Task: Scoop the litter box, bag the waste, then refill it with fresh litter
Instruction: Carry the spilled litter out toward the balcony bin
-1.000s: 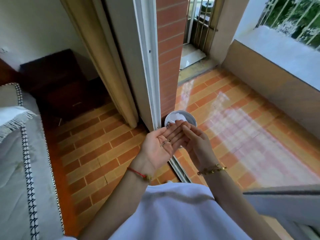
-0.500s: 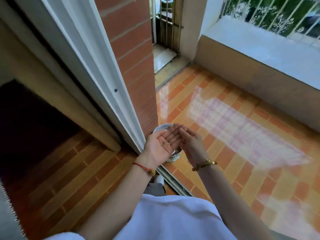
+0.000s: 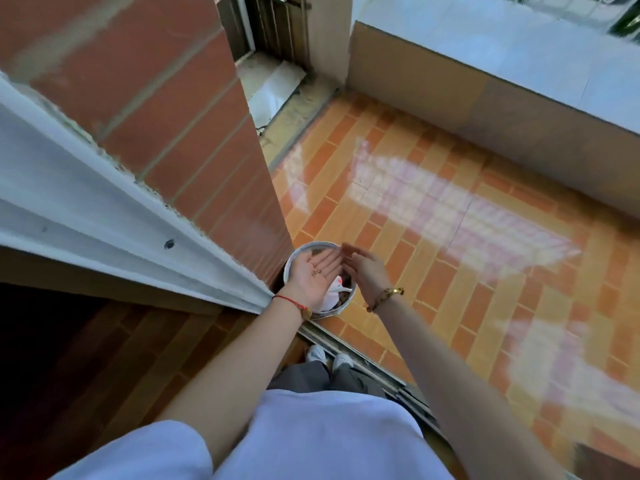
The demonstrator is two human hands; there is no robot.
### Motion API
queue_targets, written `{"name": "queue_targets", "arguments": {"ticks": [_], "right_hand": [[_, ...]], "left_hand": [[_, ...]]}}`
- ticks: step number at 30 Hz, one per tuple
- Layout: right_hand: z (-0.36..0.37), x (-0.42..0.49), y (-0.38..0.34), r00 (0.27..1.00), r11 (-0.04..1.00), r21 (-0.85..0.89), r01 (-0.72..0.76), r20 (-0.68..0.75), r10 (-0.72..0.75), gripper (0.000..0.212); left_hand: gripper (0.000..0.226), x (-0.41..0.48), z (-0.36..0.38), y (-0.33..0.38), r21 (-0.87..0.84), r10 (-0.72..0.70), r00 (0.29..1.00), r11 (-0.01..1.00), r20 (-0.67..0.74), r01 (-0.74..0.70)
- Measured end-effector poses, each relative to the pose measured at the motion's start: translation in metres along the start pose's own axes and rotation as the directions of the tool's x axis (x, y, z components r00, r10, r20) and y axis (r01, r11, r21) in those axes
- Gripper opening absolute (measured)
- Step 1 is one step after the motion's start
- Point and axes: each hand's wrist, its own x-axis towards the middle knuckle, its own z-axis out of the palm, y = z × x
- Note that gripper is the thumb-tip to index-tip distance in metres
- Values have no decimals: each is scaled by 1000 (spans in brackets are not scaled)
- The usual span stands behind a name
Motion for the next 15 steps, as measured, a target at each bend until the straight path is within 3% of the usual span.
{"name": "queue_targets", "arguments": {"ticks": [12, 15], "right_hand": [[-6, 92, 45, 989, 957, -257, -133, 28, 145, 38], [-7, 100, 47, 990, 925, -364, -107, 42, 131, 41]], "left_hand": [[52, 100, -30, 12, 69, -73, 994, 995, -77, 78], [68, 115, -43, 18, 121, -84, 994, 988, -70, 92]]}}
